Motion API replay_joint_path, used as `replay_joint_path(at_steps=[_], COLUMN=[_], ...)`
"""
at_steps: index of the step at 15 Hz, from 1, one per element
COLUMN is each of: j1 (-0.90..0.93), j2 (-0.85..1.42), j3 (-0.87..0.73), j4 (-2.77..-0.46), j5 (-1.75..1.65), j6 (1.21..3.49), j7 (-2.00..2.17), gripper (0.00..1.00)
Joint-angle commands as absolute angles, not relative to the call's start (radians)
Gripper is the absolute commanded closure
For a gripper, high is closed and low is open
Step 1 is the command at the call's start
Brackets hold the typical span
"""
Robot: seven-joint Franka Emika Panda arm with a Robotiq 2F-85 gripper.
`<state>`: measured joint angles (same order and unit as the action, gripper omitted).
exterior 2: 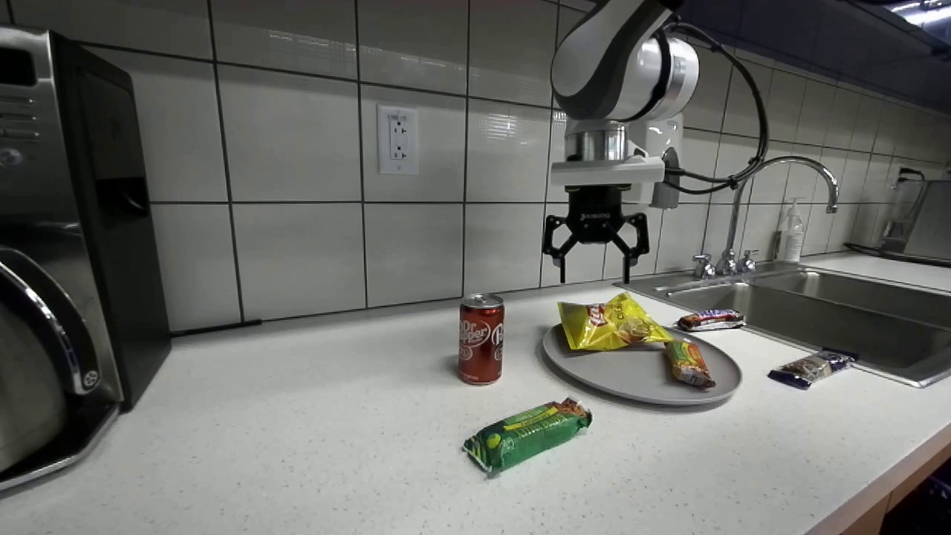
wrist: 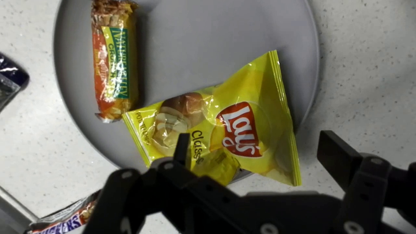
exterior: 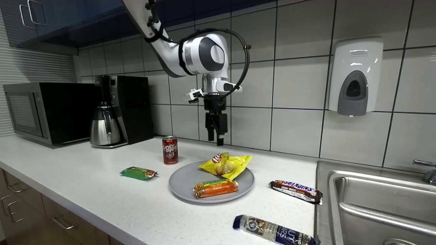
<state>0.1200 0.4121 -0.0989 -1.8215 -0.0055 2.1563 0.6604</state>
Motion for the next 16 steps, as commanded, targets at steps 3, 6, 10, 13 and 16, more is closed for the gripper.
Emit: replay_joint_path(at_steps=[3,6,10,13,16], j1=[0.133,0.134,0.134,0.131,0.127], j2=[0.381,0.382,0.394,0.402,0.416], j3=[-0.127,-0.136,-0.143,-0.143,-0.145], j4=[-1.864,-1.863,-1.861,-1.86,-1.858], j5=[-0.037,-0.051,-0.082,-0.096,-0.108], j6=[2.194,2.205,2.22,2.225,2.222], j7=[0.904,1.008,1.149,1.226,1.283], gripper=[0.0,0.0,0.0,0.0,0.0])
